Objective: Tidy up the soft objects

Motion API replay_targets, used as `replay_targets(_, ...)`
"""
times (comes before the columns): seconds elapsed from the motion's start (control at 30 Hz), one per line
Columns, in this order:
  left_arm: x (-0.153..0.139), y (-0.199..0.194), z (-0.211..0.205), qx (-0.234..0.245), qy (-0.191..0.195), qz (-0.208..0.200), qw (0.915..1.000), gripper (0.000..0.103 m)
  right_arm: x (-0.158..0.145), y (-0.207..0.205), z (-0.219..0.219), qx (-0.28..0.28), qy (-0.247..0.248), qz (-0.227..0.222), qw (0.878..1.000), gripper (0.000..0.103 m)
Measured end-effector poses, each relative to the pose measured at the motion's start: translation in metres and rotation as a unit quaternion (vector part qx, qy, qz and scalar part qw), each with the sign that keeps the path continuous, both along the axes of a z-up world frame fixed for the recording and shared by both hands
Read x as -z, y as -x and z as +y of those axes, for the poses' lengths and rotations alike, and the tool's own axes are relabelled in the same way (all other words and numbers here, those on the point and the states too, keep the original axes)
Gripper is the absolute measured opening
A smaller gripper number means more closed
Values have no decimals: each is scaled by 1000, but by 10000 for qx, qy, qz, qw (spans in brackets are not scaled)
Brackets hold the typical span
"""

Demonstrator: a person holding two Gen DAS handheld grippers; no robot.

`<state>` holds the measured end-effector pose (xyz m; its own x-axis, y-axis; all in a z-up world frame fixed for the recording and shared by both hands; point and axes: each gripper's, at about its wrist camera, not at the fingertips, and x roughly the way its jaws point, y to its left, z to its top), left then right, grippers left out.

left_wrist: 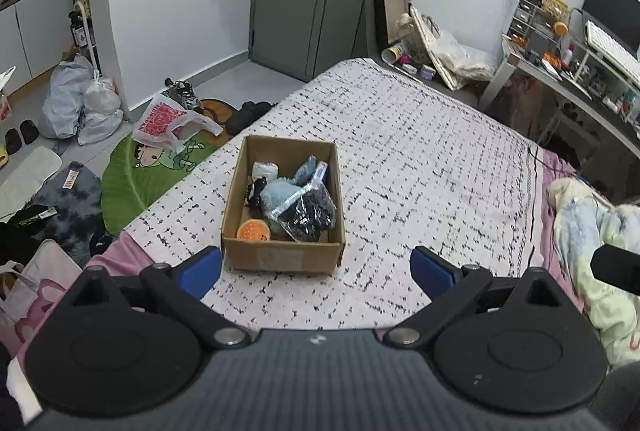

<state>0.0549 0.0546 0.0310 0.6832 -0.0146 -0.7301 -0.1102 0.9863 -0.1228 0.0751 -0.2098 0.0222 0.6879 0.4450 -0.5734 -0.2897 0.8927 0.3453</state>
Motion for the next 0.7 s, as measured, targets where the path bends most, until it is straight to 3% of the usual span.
replay_targets(0.7,8,12,-12,152,-274,142,9994,100,10,4,-4,12,48,159,9999,103)
